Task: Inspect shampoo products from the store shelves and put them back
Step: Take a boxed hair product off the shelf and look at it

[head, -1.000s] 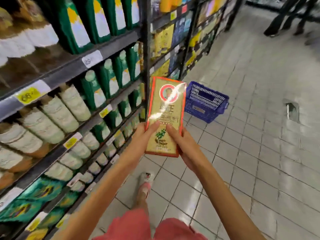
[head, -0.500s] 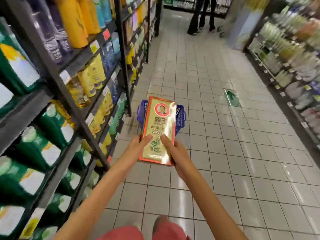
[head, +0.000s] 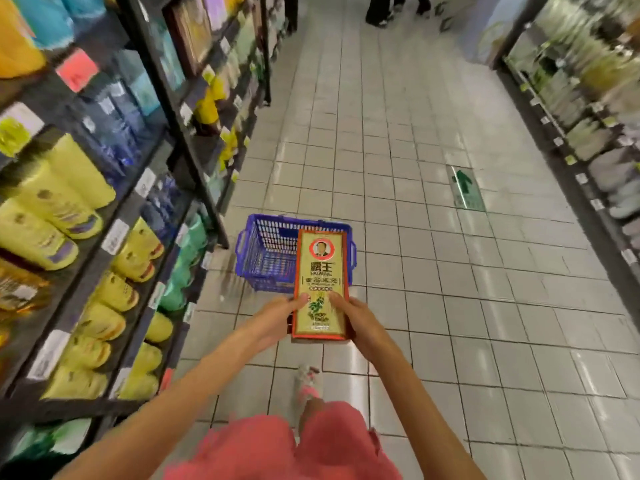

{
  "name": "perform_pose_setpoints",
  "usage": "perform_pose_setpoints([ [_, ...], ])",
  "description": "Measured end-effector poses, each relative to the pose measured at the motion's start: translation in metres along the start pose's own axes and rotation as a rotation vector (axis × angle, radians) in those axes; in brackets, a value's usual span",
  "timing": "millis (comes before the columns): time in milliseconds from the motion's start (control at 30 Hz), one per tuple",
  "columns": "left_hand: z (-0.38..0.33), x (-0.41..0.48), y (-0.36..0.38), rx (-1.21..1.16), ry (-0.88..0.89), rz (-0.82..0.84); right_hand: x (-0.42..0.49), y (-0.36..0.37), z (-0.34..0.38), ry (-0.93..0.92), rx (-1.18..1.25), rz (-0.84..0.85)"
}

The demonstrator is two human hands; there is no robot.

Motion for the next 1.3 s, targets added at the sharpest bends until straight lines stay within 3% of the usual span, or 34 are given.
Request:
perform_pose_setpoints([
  [300, -0.093, 0.154, -0.033, 0.137, -0.055, -0.150, 0.191, -0.005, 0.049, 0.210, 0.207, 0.030],
  [600, -0.115, 0.349, -0.114, 0.227, -0.191, -0.368, 0.387, -0.009, 0.034, 0.362, 0.105, -0.154],
  [767, -0.073, 0.460, -0.158, 0.281, -0.341, -0.338, 0.497, -0.037, -0.023, 0.492, 0.102, -0.202],
  [967, 0.041, 0.597, -0.227, 0.376, -0.409, -0.390, 0.637, -0.072, -0.145, 0.537, -0.039, -0.234],
  [1200, 0.137, 0.716, -0.272, 0.555, -0.366, -0.414, 0.739, -0.108, -0.264, 0.574, 0.030, -0.278],
  [1300, 0.159, 0.745, -0.281, 0.587, -0.347, -0.457, 0.767, -0.117, -0.289, 0.520, -0.061, -0.304],
])
Point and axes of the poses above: each hand's wrist, its own x-axis towards the middle knuckle, its own y-axis out of the palm, z = x × y, the point moved 4 cm from there along x, towards the middle knuckle, and after that the axes turned 3 degrees about -x, right-handed, at the moved point
